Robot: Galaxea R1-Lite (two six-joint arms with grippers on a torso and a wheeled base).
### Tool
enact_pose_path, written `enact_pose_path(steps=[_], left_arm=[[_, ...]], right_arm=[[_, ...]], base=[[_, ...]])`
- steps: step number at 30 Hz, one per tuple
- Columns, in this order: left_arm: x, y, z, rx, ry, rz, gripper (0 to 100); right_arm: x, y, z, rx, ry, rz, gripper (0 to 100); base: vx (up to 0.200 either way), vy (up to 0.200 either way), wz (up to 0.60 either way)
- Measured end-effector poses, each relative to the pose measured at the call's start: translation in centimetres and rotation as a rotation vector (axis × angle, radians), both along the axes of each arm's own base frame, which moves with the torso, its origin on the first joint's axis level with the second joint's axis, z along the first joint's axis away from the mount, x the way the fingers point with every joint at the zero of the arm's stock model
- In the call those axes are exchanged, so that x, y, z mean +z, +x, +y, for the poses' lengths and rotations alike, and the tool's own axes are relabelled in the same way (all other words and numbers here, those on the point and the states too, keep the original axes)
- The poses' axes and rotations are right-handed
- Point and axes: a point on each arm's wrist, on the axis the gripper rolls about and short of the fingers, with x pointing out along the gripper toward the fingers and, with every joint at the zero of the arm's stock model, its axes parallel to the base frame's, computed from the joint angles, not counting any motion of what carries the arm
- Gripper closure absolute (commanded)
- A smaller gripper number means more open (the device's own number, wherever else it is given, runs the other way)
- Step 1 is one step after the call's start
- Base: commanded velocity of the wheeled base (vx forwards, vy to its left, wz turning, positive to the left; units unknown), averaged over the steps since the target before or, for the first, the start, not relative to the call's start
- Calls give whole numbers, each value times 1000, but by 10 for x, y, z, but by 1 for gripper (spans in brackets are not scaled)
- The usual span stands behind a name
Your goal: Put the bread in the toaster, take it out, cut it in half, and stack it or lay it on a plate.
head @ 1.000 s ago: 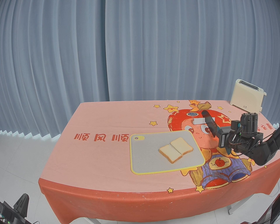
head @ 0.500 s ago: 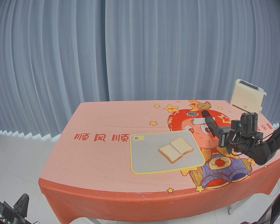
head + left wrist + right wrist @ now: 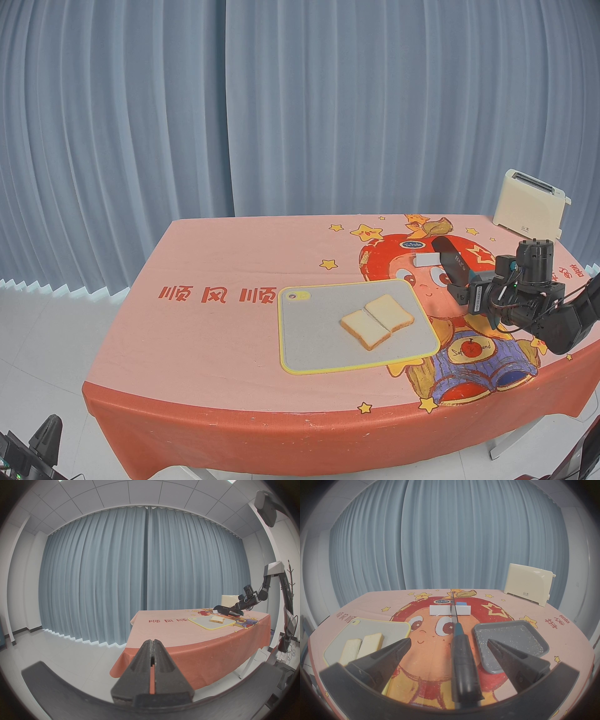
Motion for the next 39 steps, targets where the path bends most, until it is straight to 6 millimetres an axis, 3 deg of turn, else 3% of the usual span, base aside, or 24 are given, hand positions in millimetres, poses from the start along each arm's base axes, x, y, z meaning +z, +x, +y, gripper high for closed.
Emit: enact_pose_path(steps=[22, 39], left_arm=[[0, 0, 0, 1, 0, 0, 100], [0, 0, 0, 0, 0, 0, 100]], right_arm=[[5, -1, 4, 14, 9, -59, 0], [30, -15, 4, 22, 22, -131, 0]], base=[[0, 0, 0], [0, 0, 0]])
